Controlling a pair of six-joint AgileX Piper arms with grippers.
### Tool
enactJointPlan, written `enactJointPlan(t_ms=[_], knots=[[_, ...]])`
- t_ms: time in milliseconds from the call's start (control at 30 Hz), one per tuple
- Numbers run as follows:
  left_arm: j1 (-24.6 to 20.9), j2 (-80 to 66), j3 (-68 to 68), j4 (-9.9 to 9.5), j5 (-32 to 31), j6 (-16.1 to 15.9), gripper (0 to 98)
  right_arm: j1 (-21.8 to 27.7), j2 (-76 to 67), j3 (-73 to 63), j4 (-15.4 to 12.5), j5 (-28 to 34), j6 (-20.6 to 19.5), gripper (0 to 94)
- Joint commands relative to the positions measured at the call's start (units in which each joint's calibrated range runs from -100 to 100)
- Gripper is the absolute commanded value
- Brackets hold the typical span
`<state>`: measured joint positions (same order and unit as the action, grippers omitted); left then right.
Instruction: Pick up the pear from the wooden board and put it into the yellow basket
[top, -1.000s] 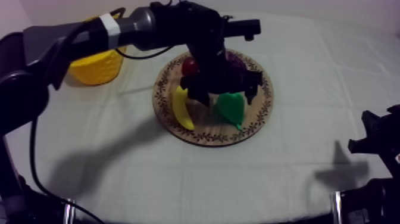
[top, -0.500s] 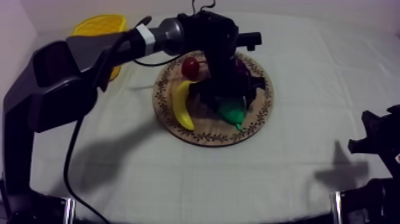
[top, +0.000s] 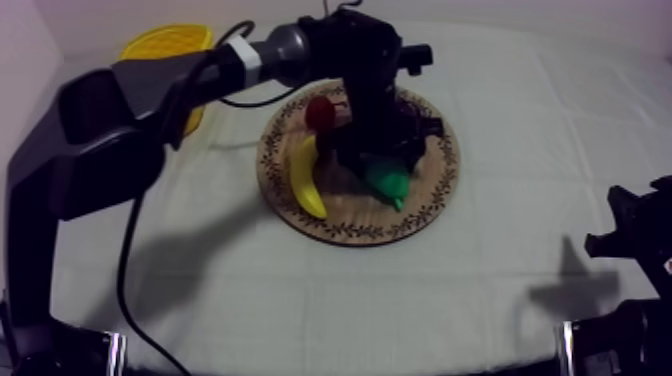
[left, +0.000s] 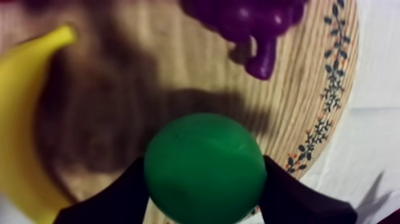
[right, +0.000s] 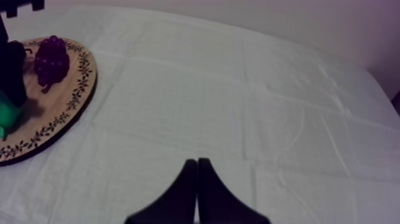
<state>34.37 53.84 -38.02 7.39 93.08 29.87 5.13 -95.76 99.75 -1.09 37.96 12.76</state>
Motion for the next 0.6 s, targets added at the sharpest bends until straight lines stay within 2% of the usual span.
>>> enactJointPlan(t_ms=[0,167,267,567], knots=[[-0.5,-6.1,5.0,-1.87,0.1,1.2,48.8,0.0,0.0,0.0,0.0,0.1,0.0,0.3],[-3.1,-18.0,12.8,-6.12,2.3,3.0,48.9,0.0,0.0,0.0,0.0,0.1,0.0,0.3],[-5.8,-24.1,16.5,-8.20,3.5,2.9,49.0,0.0,0.0,0.0,0.0,0.1,0.0,0.3],[-17.4,-34.0,27.5,-12.10,3.5,0.0,49.8,0.0,0.0,0.0,0.0,0.1,0.0,0.3]])
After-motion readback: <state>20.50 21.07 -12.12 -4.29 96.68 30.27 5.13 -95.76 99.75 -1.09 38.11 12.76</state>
